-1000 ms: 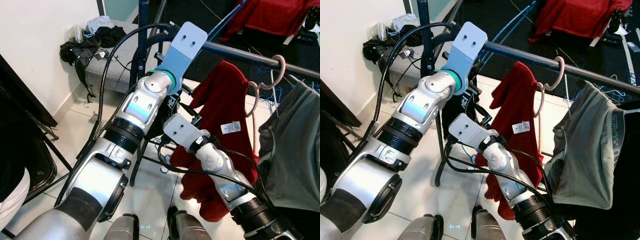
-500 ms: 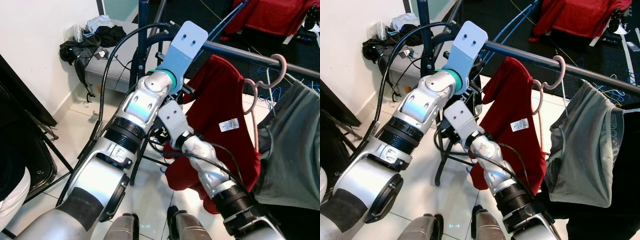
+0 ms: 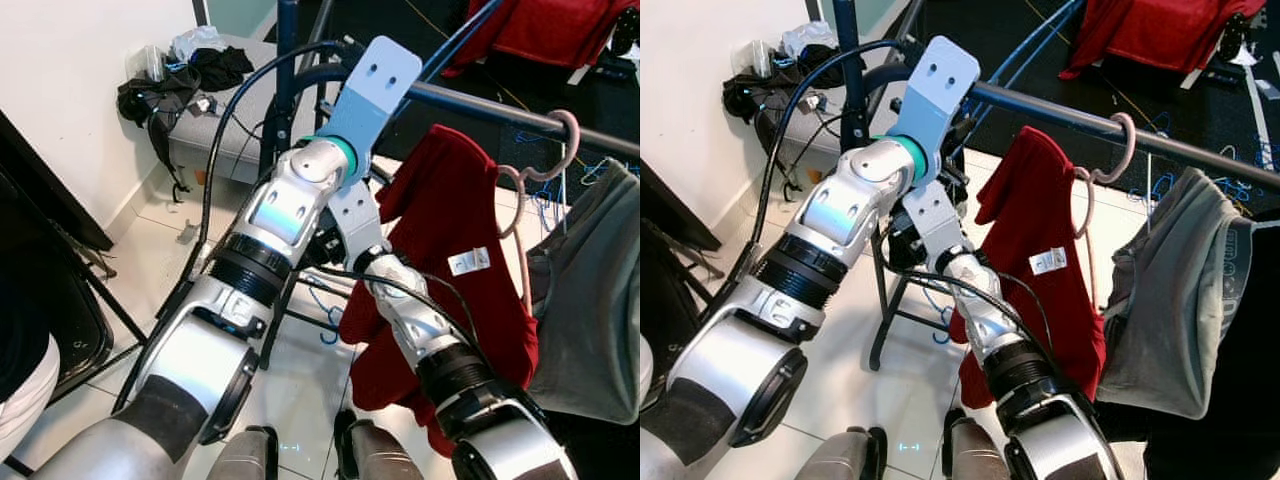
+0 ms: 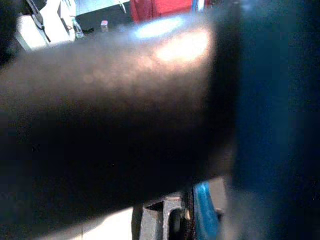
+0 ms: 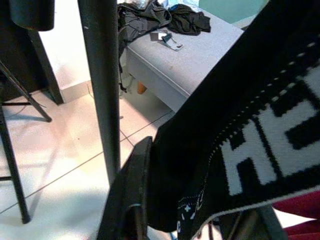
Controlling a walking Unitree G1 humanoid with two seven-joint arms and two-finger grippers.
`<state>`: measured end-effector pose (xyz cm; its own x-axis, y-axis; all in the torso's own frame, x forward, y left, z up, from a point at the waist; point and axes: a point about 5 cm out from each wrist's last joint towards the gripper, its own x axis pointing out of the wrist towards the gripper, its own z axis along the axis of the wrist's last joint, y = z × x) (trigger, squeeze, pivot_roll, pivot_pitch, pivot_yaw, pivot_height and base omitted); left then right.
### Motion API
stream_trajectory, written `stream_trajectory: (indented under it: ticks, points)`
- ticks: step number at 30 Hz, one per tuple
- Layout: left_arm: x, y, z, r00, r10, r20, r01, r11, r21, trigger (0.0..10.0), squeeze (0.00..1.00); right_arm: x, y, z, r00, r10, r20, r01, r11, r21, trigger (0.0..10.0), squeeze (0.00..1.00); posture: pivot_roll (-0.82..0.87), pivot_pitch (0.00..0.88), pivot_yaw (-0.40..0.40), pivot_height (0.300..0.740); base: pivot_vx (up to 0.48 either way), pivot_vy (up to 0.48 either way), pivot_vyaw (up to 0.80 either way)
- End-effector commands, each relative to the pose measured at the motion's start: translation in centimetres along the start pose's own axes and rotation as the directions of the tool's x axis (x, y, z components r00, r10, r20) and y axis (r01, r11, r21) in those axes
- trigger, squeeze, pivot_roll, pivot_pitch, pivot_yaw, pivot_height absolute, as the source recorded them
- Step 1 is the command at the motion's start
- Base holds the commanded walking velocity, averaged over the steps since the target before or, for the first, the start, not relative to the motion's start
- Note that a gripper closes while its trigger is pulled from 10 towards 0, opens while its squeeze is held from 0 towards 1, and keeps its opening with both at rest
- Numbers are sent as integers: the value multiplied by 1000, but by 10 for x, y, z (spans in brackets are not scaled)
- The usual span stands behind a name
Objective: Hang hanger
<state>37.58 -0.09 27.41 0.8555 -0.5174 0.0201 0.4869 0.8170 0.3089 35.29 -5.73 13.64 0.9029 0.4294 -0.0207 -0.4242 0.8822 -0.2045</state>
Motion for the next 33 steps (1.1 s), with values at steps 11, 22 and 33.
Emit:
stream_trajectory:
  ticks: [11, 22, 33]
  points:
    - [-3, -1, 0, 1000, -12, 27, 11, 1000, 17, 10000, 0, 2, 7, -2, 999, 44, 19, -44, 999, 25, 0, 0, 22, 131, 37, 740, 0, 0, 0]
    - [-20, -6, 1, 990, -74, 121, 69, 997, 43, 10000, 1000, 0, 7, 0, 998, 35, 49, -37, 998, 53, 0, 0, 17, 134, 35, 740, 0, 0, 0]
    - [-83, -5, -18, 974, -164, 158, 166, 986, 2, 10000, 0, -6, 15, -2, 989, 138, 44, -139, 990, 23, 0, 0, 28, 156, 34, 740, 0, 0, 0]
